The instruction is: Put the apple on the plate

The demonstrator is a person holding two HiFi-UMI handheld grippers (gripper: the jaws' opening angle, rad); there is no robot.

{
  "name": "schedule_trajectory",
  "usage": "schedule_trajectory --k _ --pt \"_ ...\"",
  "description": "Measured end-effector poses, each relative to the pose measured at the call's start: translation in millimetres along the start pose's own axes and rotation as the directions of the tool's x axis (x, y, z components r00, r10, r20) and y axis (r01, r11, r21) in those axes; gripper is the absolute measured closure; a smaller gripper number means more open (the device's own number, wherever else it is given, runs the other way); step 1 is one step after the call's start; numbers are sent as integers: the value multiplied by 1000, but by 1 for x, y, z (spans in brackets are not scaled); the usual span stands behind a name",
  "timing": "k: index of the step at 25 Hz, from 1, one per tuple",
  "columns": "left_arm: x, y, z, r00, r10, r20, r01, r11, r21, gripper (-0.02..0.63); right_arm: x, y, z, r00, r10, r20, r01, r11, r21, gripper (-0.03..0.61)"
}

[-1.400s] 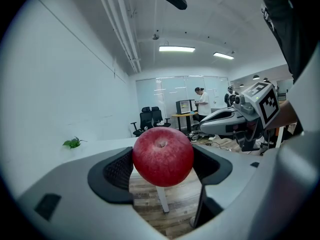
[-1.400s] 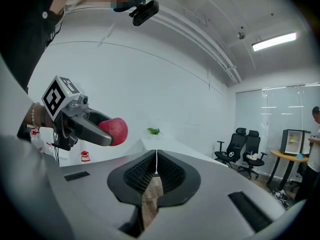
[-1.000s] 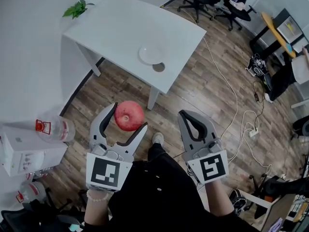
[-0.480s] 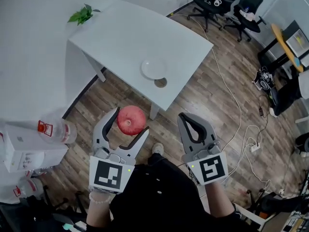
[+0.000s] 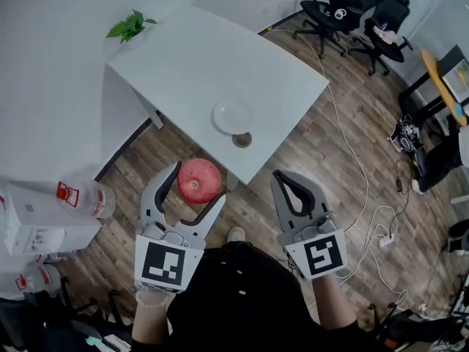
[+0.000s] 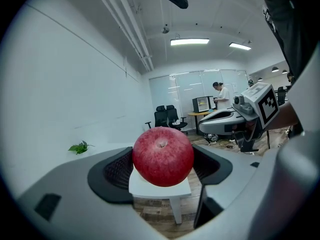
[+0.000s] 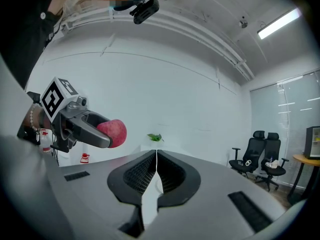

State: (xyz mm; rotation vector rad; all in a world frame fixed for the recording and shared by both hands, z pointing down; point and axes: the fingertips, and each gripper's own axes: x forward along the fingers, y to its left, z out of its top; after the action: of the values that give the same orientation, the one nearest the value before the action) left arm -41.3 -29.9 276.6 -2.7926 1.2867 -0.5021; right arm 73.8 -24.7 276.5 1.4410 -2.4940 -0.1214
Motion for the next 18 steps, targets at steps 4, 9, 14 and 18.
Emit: schedule_trajectory --k 4,9,14,18 --pt "12 1 -1 1000 8 -3 -8 1000 3 241 11 -6 -1 1000 22 19 -22 1000 -5 536" --pt "24 0 6 1000 23 6 -23 1000 -4 241 13 -16 -2 999 34 23 -34 999 -4 537" --pt "31 2 7 999 25 24 -26 999 37 241 14 -25 -5 999 32 23 -32 999 -4 535" --pt "33 3 6 999 41 6 -41 999 8 241 13 -28 -6 999 33 28 -33 999 -10 537"
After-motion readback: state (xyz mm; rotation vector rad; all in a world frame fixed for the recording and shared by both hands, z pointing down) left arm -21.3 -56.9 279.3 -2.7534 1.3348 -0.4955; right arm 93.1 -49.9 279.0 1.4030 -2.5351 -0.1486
